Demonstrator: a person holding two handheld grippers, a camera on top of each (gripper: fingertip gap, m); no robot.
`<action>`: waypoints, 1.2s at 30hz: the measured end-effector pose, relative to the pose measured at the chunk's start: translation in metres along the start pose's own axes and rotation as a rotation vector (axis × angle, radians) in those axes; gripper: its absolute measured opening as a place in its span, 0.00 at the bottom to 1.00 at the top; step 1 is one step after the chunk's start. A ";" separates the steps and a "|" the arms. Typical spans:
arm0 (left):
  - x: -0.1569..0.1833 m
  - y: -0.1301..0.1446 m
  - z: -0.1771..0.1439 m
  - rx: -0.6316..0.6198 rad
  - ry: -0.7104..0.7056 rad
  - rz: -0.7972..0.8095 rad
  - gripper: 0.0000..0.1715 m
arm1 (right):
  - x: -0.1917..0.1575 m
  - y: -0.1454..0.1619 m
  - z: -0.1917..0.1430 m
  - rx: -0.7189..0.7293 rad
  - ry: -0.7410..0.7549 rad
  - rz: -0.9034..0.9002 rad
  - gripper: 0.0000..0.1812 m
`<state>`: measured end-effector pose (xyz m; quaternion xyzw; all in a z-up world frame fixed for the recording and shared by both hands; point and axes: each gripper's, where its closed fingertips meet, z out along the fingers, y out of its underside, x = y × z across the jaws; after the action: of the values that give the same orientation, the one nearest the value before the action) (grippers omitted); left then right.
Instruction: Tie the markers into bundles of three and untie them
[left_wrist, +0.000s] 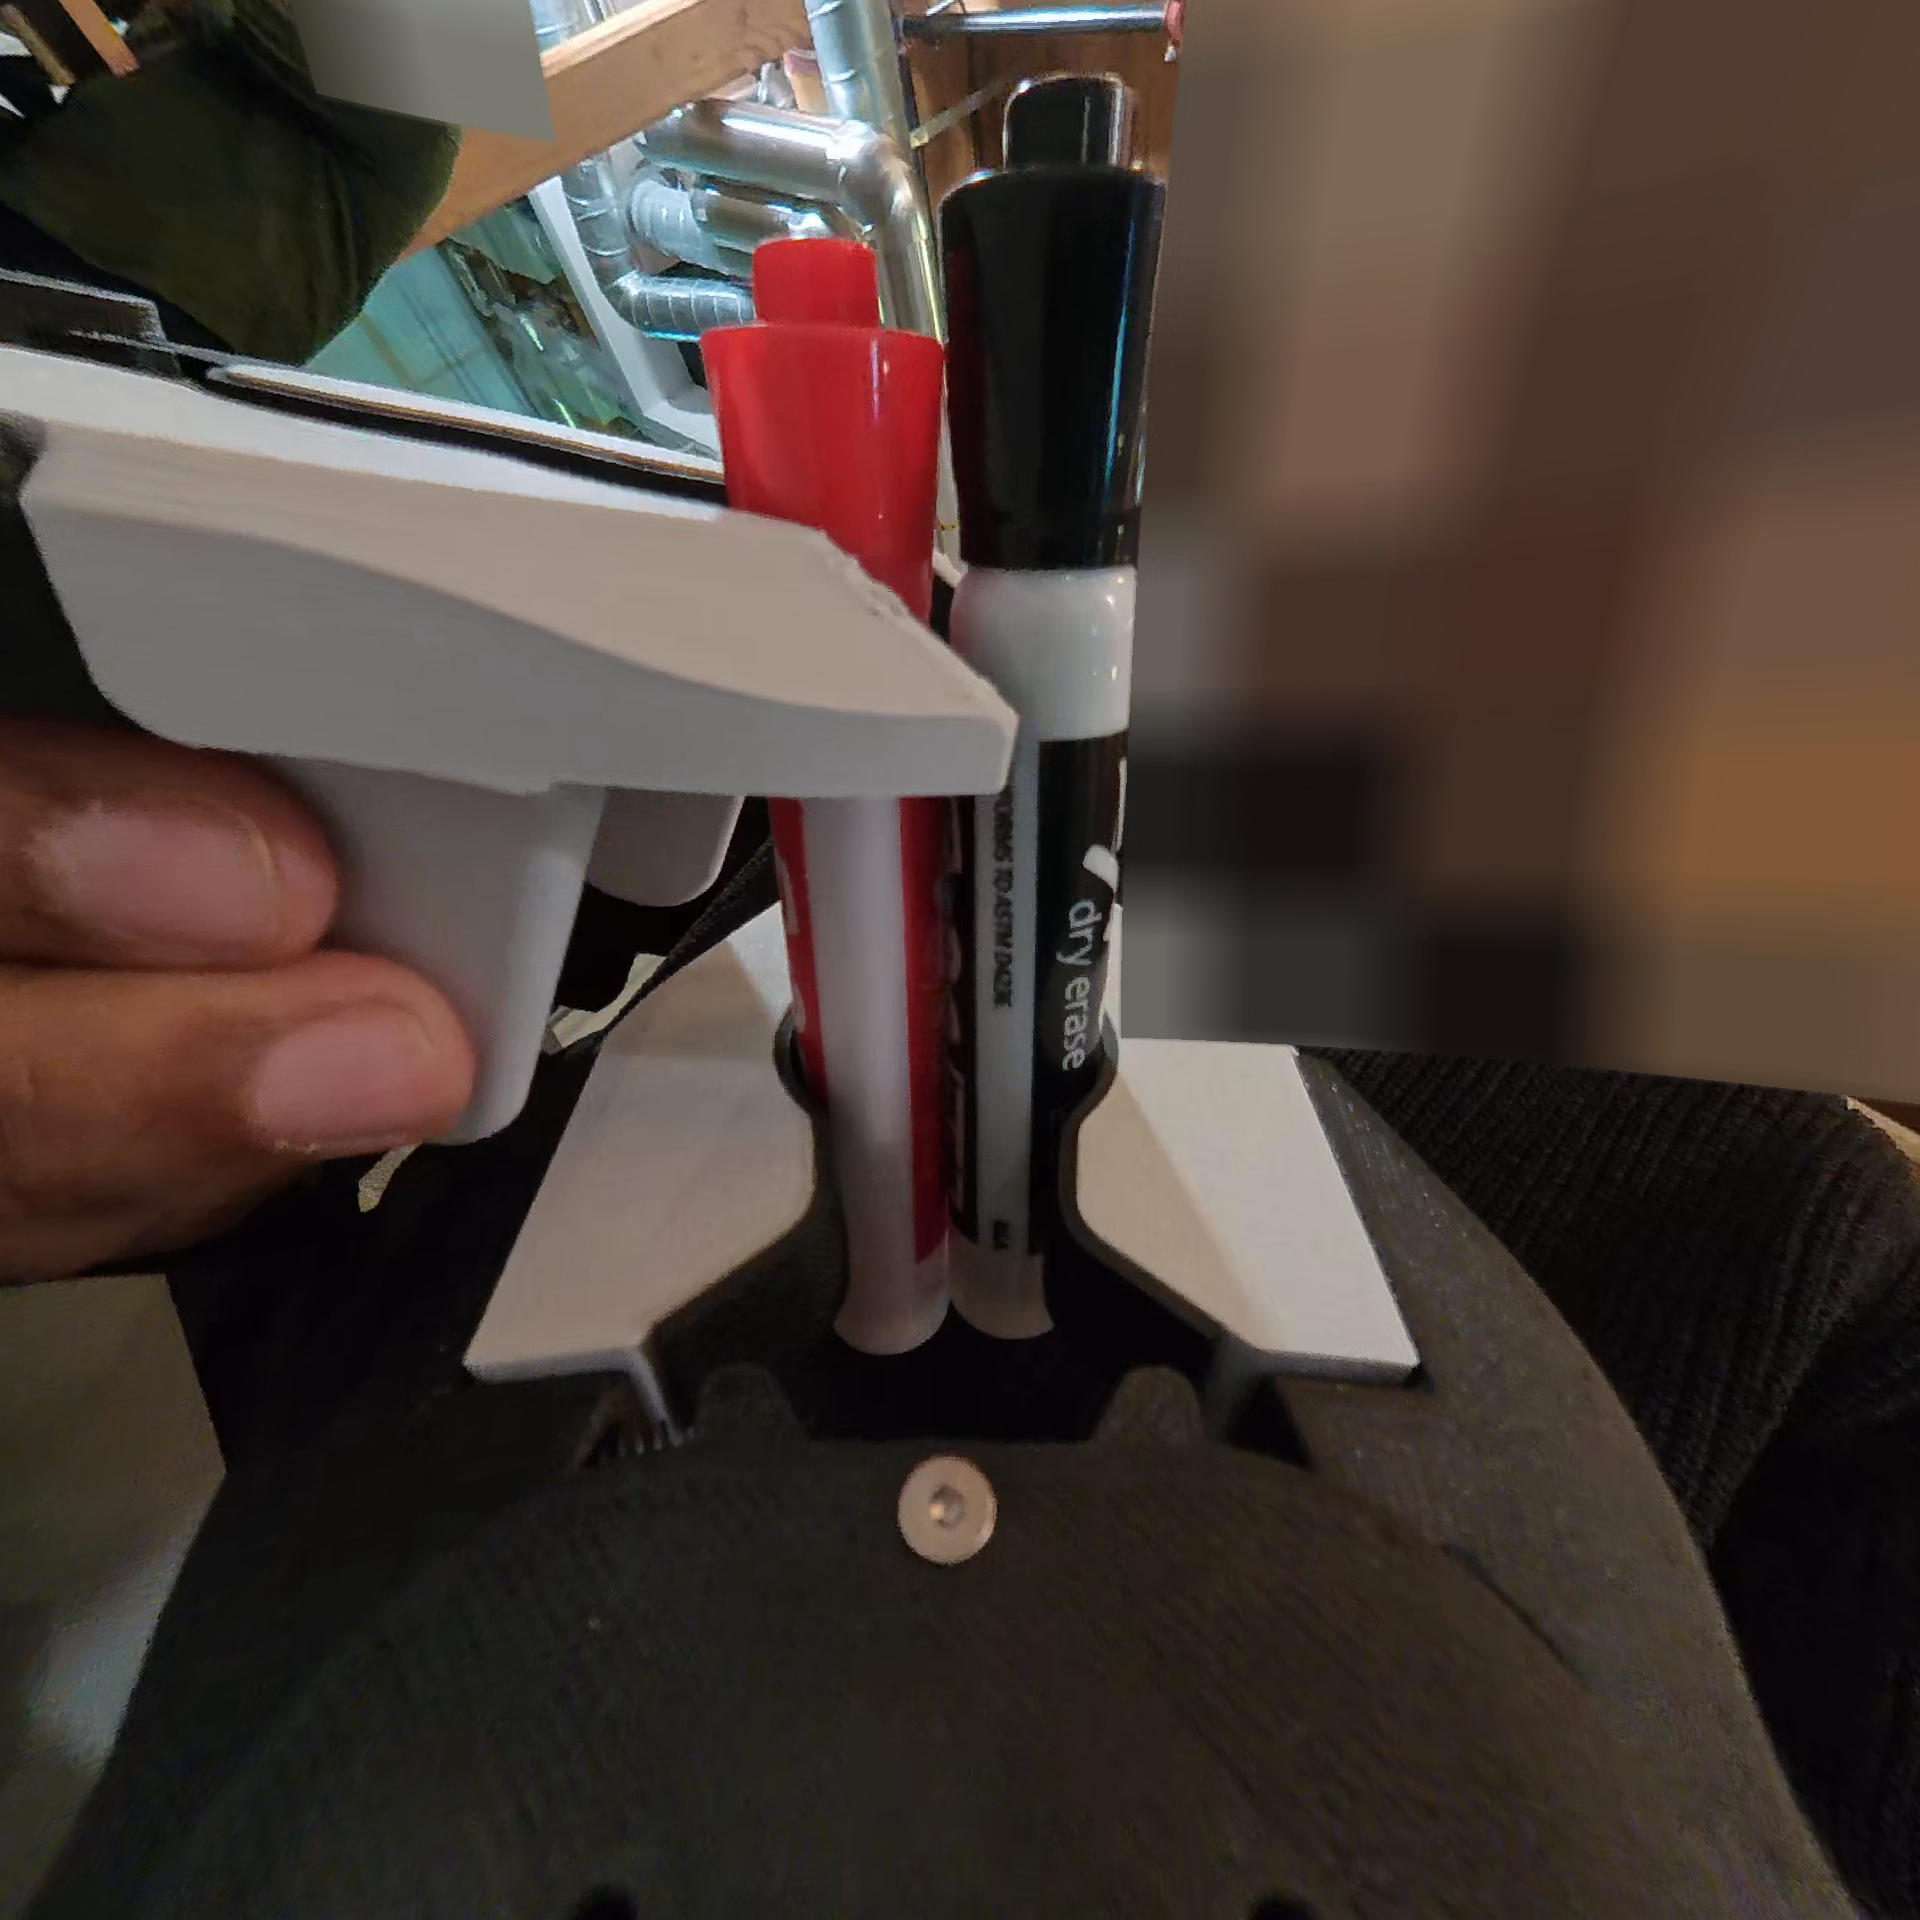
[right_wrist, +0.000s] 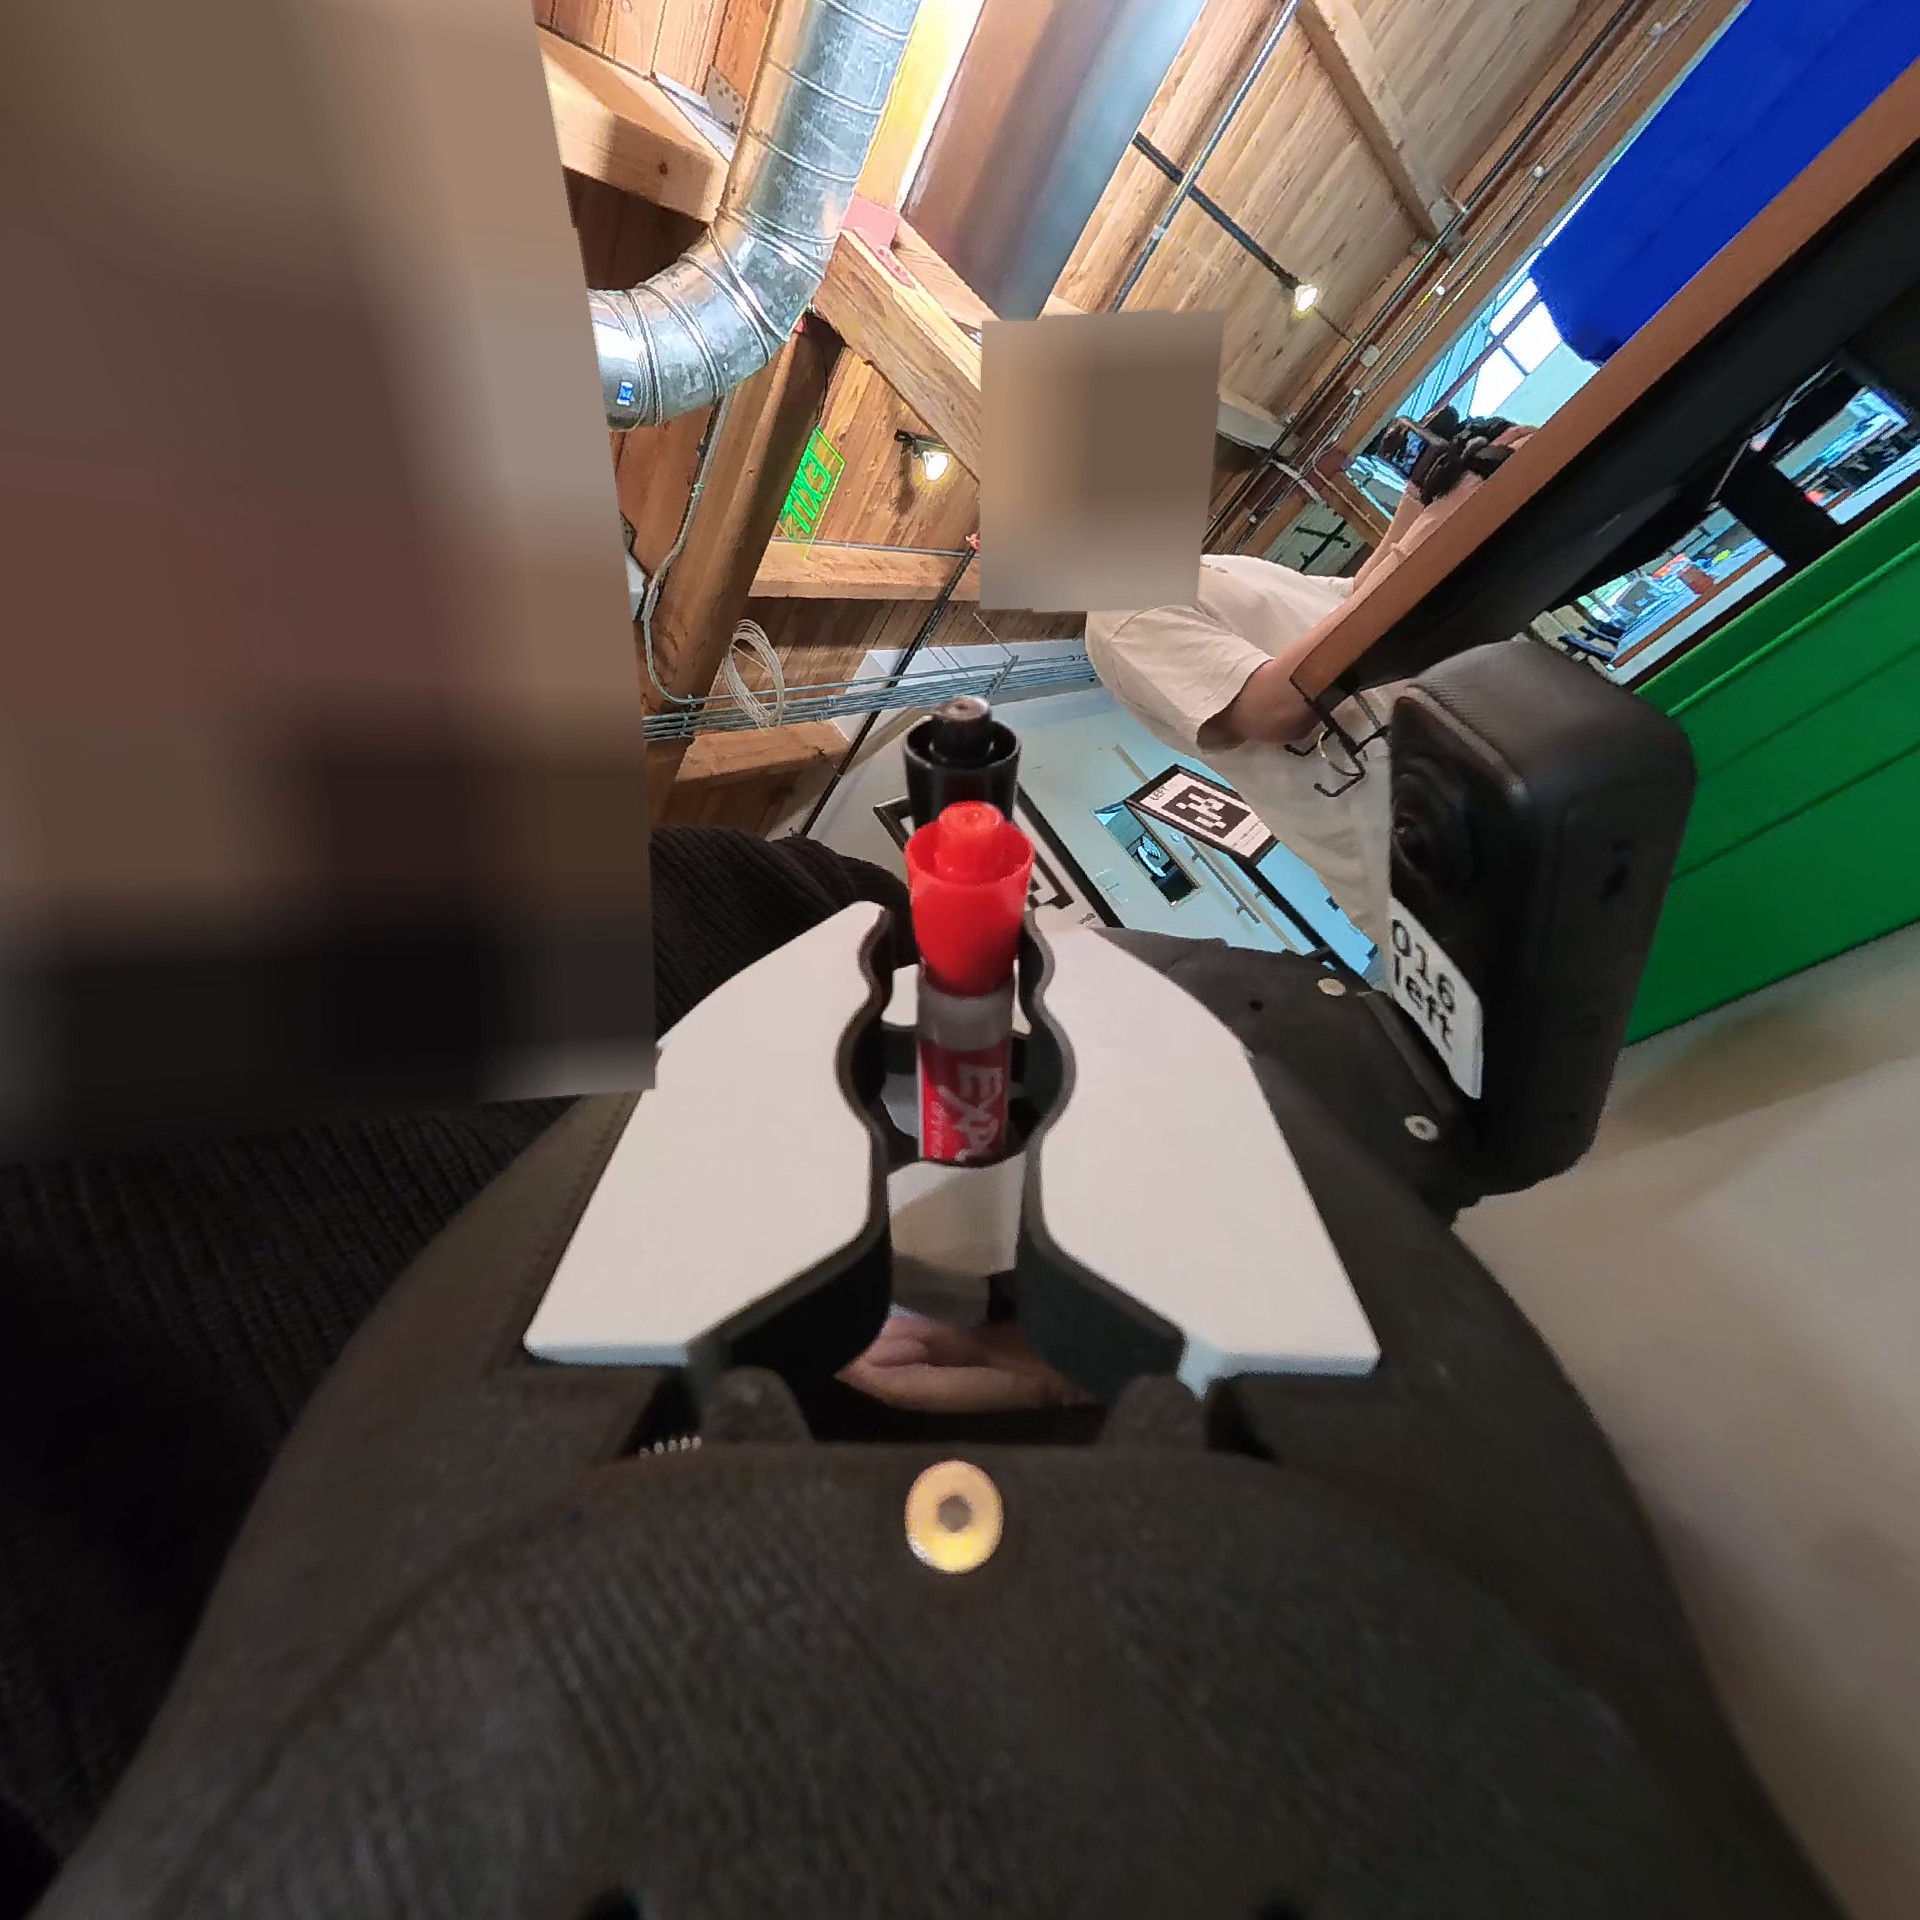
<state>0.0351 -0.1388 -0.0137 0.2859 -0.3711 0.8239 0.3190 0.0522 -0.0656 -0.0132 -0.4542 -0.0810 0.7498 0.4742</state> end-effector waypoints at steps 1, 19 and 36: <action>0.000 0.000 0.000 0.002 -0.001 0.002 0.25 | 0.000 0.000 0.000 0.001 0.001 0.000 0.13; -0.054 -0.041 -0.052 0.179 -0.480 0.111 0.25 | 0.046 -0.037 -0.049 0.114 0.369 0.022 0.21; -0.109 -0.030 -0.087 0.099 -0.927 0.126 0.25 | 0.077 -0.004 -0.057 -0.069 0.638 0.156 0.39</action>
<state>0.1064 -0.0883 -0.1265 0.6153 -0.4513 0.6439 0.0550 0.0874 -0.0212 -0.0903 -0.6868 0.0812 0.6006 0.4013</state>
